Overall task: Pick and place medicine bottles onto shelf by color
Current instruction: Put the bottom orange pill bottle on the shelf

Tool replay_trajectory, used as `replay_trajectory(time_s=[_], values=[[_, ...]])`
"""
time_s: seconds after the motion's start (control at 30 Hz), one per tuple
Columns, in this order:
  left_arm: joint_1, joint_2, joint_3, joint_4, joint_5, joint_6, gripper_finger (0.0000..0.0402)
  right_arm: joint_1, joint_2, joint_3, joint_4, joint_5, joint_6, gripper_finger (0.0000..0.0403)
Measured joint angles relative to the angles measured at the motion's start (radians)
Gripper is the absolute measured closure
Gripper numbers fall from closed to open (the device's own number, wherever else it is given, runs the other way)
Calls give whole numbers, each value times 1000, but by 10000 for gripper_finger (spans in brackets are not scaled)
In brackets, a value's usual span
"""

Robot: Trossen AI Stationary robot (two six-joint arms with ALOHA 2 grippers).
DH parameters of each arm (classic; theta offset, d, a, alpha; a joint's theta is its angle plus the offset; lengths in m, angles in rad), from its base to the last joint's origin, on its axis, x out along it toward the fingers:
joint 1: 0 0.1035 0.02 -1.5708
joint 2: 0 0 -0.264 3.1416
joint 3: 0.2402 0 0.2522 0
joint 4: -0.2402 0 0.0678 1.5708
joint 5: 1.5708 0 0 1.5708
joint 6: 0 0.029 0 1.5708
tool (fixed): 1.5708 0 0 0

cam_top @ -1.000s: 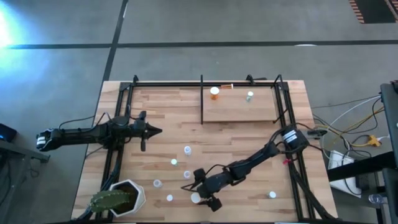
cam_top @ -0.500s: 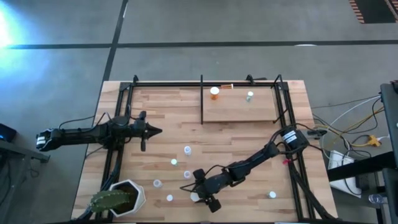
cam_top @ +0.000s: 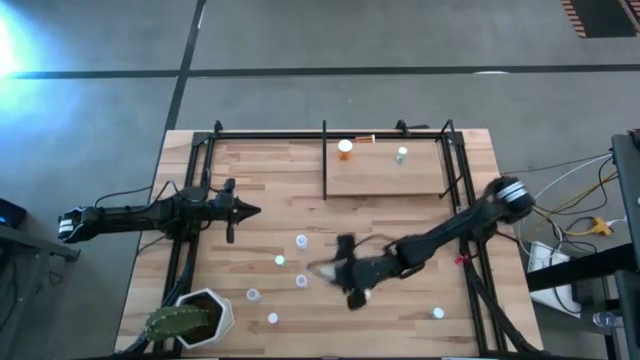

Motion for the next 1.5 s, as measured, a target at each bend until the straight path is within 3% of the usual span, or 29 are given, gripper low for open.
replay_trajectory(time_s=[0.13, 0.4, 0.63, 0.8, 1.2, 1.5], values=[[0, 1, 0, 0, 0, 0, 402, -93, -163, -97, -90, 124, 72, 212], [0, 0, 0, 0, 0, 0, 402, -453, -389, -335, -81, 134, 230, 212], [0, 2, 0, 0, 0, 0, 402, -715, -393, -410, -5, 117, 248, 212], [0, 2, 0, 0, 0, 0, 402, -837, -340, -405, 75, 23, 228, 212], [0, 2, 0, 0, 0, 0, 402, -920, -169, -396, 210, -13, 226, 211], [0, 4, 0, 0, 0, 0, 402, -920, -152, -394, 209, -2, 194, 210]])
